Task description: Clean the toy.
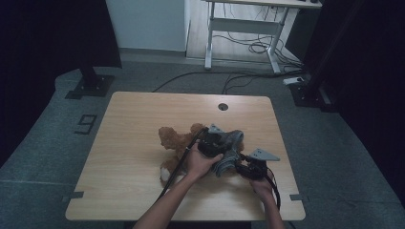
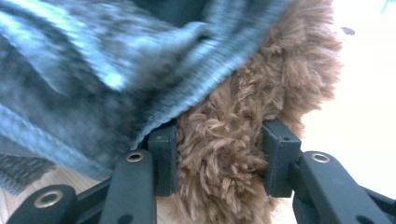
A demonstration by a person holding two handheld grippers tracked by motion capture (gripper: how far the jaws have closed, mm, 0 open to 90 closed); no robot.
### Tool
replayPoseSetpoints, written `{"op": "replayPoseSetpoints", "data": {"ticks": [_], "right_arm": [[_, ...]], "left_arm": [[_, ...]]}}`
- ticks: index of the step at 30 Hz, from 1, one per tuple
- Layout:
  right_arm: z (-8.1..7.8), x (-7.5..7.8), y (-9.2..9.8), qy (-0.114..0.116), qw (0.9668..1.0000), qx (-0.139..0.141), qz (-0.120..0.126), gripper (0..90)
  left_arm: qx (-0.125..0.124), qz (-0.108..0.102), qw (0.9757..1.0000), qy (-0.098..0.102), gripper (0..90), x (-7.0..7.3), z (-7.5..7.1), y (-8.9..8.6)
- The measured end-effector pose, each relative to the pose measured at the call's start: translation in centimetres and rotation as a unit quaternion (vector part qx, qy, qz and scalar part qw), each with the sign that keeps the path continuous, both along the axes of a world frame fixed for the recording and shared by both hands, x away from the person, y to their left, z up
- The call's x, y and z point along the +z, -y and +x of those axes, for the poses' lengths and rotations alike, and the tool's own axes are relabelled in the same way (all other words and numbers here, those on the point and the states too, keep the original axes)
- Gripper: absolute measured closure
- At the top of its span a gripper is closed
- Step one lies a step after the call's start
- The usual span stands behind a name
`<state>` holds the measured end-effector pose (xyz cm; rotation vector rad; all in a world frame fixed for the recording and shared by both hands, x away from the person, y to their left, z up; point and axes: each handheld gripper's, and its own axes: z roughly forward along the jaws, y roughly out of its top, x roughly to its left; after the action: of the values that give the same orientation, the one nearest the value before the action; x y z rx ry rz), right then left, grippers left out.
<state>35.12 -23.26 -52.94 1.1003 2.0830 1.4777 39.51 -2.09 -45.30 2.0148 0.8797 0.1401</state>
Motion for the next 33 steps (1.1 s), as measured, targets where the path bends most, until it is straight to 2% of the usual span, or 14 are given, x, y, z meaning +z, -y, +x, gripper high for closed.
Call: {"op": "replayPoseSetpoints", "data": {"ticks": [5,8,10,12,14,17,19,23,25,27,31,33], "right_arm": [[0.0,-0.1,0.2,-0.006,0.9999,-0.005,0.011,56.3],[0.0,-0.2,0.2,-0.007,0.9998,-0.003,0.016,56.4],[0.0,-0.2,0.3,-0.008,0.9998,-0.004,0.018,56.5],[0.0,-0.2,0.3,-0.008,0.9998,-0.004,0.019,56.6],[0.0,-0.2,0.4,-0.009,0.9998,-0.003,0.019,56.7],[0.0,-0.3,0.4,-0.009,0.9997,-0.004,0.022,56.7],[0.0,-0.3,0.4,-0.009,0.9997,-0.004,0.022,56.7],[0.0,-0.3,0.4,-0.008,0.9997,-0.004,0.022,56.8],[0.0,-0.3,0.4,-0.008,0.9997,-0.004,0.023,56.8],[0.0,-0.3,0.4,-0.008,0.9997,-0.004,0.023,56.8],[0.0,-0.3,0.4,-0.008,0.9997,-0.004,0.023,56.8],[0.0,-0.3,0.4,-0.008,0.9997,-0.004,0.023,56.8]], "left_arm": [[0.024,0.034,0.9991,0.010,78.2,-0.4,-0.4,-3.3],[0.027,0.016,0.9995,-0.001,78.5,-0.5,-0.7,-5.7],[0.031,0.013,0.9994,0.008,78.5,-0.2,-1.4,-6.9],[0.038,0.014,0.9988,0.026,78.4,0.0,-2.1,-8.3],[0.050,0.012,0.9981,0.033,78.3,0.1,-2.4,-9.8],[0.072,0.002,0.9971,0.027,78.3,0.0,-2.2,-12.4],[0.093,0.004,0.9953,0.025,78.3,-0.1,-1.8,-14.3],[0.131,0.001,0.9913,0.009,78.3,-0.8,-0.8,-17.3],[0.146,-0.011,0.9892,-0.010,78.2,-1.5,-0.4,-18.7],[0.158,-0.001,0.9873,-0.019,78.0,-2.2,-0.1,-19.7],[0.184,0.022,0.9815,-0.048,77.8,-3.7,0.2,-21.2],[0.187,0.024,0.9800,-0.062,77.8,-4.6,0.2,-21.8]]}}
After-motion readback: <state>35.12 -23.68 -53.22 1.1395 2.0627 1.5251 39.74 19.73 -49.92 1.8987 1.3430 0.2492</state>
